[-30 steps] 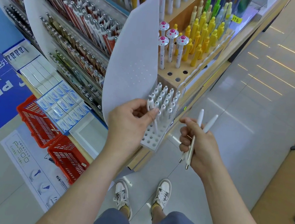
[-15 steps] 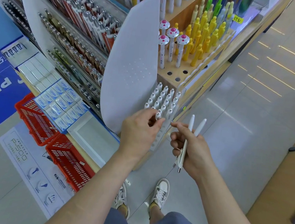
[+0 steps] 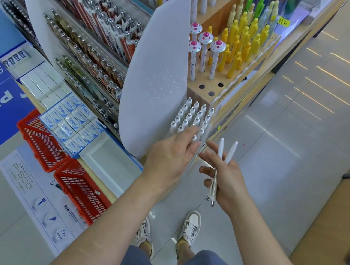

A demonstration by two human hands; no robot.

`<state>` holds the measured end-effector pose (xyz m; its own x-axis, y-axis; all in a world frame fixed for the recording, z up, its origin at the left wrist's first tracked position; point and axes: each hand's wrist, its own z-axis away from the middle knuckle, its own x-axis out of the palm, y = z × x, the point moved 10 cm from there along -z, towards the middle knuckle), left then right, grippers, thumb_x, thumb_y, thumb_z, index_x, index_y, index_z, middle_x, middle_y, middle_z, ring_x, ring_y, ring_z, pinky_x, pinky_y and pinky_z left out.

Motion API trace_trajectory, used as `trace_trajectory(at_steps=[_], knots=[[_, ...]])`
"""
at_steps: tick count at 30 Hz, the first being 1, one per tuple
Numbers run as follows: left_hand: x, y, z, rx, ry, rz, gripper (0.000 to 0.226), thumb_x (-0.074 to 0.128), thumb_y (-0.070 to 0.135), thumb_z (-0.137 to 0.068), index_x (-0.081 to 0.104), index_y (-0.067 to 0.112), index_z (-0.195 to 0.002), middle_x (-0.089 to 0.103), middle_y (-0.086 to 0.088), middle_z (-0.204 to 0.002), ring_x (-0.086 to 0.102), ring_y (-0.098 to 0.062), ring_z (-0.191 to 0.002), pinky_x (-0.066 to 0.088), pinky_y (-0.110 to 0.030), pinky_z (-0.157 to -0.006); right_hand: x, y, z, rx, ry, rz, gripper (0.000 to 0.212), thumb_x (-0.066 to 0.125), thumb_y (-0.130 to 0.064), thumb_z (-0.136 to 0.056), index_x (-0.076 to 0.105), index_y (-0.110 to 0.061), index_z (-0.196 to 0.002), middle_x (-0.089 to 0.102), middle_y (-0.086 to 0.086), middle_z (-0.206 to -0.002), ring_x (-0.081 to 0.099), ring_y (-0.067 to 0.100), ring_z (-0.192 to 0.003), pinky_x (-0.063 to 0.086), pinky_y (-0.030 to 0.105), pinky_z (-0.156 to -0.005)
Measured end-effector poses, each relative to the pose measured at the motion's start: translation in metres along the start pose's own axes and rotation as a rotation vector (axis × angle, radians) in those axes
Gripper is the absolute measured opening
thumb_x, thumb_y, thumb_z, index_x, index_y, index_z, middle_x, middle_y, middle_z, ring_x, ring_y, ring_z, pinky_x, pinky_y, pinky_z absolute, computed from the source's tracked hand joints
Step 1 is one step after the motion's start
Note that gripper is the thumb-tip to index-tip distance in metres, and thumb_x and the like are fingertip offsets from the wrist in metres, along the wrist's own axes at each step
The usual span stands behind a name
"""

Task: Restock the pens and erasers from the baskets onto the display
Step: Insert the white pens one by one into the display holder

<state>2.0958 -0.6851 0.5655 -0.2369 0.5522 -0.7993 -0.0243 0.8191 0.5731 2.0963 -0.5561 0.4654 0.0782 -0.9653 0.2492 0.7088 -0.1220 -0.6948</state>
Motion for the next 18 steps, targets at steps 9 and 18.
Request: trace_trajectory(at_steps=[9,18], knots=[[-0.004,-0.007,-0.004,0.012,0.041,0.063,0.017,0.054,0.025,-0.094,0.067,0.016,-0.101,0.066,0.002,-0.083,0.056,-0.013,-0.072,0.045,-0.027,-0.064,0.003,0.009,0.000,0.041,-0.002,-0.025,0.029,0.062,-0.020,-0.091,0.065,-0.028,-0.118,0.068,0.002,-0.111,0.059,0.017,-0.060,0.032,0.024,-0.045],[-0.002,-0.010,-0.015,0.003,-0.052,-0.064,0.023,0.049,0.032,-0.093,0.065,0.017,-0.098,0.063,0.003,-0.075,0.059,-0.020,-0.067,0.045,-0.031,-0.058,0.011,0.017,-0.001,0.039,-0.022,-0.071,0.026,0.055,-0.030,-0.096,0.065,-0.026,-0.119,0.069,-0.001,-0.114,0.058,0.016,-0.062,0.036,0.023,-0.045]])
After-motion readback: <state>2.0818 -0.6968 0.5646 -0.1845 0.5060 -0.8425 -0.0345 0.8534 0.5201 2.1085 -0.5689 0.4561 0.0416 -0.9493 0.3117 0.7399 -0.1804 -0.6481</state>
